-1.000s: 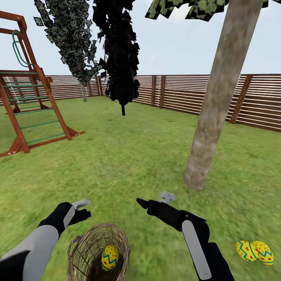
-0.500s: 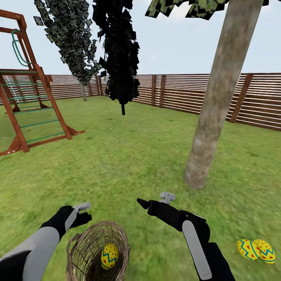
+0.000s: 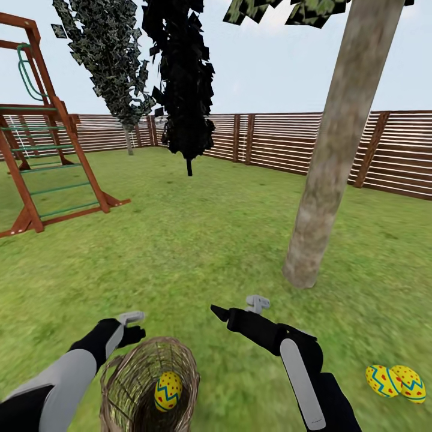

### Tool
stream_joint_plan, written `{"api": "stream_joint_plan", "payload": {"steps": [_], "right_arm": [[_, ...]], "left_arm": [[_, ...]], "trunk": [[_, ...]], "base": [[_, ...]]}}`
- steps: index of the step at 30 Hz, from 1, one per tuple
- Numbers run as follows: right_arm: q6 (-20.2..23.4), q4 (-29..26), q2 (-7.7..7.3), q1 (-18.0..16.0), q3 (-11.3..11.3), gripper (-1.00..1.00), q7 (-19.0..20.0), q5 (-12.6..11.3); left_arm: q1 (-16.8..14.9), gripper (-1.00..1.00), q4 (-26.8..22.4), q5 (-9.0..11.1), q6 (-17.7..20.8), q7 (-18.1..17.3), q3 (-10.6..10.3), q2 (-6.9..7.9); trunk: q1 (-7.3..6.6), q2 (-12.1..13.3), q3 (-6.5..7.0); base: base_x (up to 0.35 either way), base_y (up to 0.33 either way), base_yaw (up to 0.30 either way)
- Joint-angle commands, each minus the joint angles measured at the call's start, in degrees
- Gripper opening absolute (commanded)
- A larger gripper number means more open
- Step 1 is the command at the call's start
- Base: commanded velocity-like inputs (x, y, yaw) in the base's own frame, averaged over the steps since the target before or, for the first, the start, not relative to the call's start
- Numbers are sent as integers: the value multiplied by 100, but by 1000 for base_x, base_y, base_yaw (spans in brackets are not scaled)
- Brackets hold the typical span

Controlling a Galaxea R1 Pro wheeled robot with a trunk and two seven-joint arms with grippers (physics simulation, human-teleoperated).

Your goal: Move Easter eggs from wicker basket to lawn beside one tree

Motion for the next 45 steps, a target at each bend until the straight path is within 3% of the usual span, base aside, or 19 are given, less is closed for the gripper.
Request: {"api": "stream_joint_plan", "payload": {"steps": [1, 6, 19, 33, 38, 45], "right_arm": [[25, -3, 3, -4, -7, 100, 32, 30], [20, -3, 4, -4, -7, 100, 32, 34], [12, -3, 4, -4, -7, 100, 31, 38], [-7, -3, 4, -4, -7, 100, 31, 43], [-9, -2, 4, -4, -7, 100, 31, 43], [-15, -2, 1, -4, -7, 100, 31, 40]], "left_arm": [[-3, 100, -7, -112, -27, -7, -68, -18], [-3, 100, -3, -205, -163, -7, -289, -37], [-3, 100, 203, -228, -563, -13, -407, -87], [-3, 100, 328, -233, -625, -82, -469, -102], [-2, 100, 460, -247, -623, -104, -1033, -119], [1, 100, 471, -246, -638, -104, -1174, -148]], "trunk": [[22, -45, -24], [132, -245, -114], [417, -766, -347], [725, -1328, -598], [835, -1529, -688], [989, -1809, -814]], "base": [[0, 0, 0], [0, 0, 0], [0, 0, 0], [0, 0, 0], [0, 0, 0], [0, 0, 0]]}}
